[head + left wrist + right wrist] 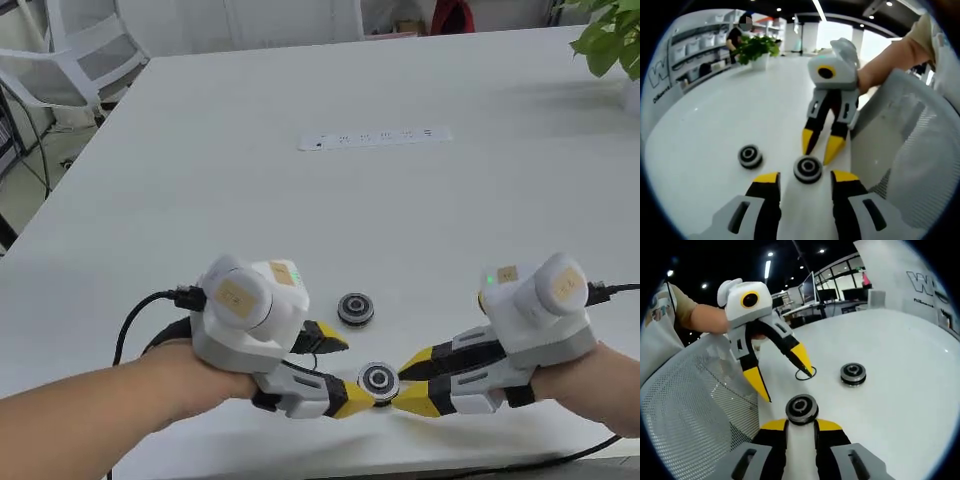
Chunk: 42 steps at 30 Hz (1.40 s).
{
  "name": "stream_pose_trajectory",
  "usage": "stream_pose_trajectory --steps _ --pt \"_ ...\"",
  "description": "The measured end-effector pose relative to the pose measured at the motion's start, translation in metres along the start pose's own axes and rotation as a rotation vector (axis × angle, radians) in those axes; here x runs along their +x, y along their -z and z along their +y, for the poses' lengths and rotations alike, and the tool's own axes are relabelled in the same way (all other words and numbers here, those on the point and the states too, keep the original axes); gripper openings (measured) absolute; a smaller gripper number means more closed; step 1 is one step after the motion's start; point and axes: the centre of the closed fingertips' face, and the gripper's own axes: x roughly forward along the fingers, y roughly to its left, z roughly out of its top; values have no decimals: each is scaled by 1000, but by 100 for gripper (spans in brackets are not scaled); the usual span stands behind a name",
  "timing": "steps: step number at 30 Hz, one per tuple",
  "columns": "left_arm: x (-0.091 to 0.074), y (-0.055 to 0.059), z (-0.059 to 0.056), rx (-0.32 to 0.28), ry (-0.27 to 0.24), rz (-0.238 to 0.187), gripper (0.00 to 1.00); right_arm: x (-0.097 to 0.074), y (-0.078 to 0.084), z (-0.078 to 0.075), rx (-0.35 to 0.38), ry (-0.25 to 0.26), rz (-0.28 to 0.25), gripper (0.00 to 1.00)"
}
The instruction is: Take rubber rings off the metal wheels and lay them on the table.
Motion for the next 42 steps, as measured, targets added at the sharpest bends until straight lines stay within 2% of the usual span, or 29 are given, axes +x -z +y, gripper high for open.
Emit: stream_pose_trajectory --steps 13,22,32,42 --pt "10 -2 -5 -2 13 0 34 0 -1 -1 -26 10 0 17" --pt "15 -5 -6 8 13 -4 29 0 -1 -1 -39 19 0 20" --pt "19 -1 -7 44 10 17 23 0 -1 -1 -41 21 -5 21" --pt "22 -2 -9 76 2 14 17 1 -5 -1 -50 23 -17 23"
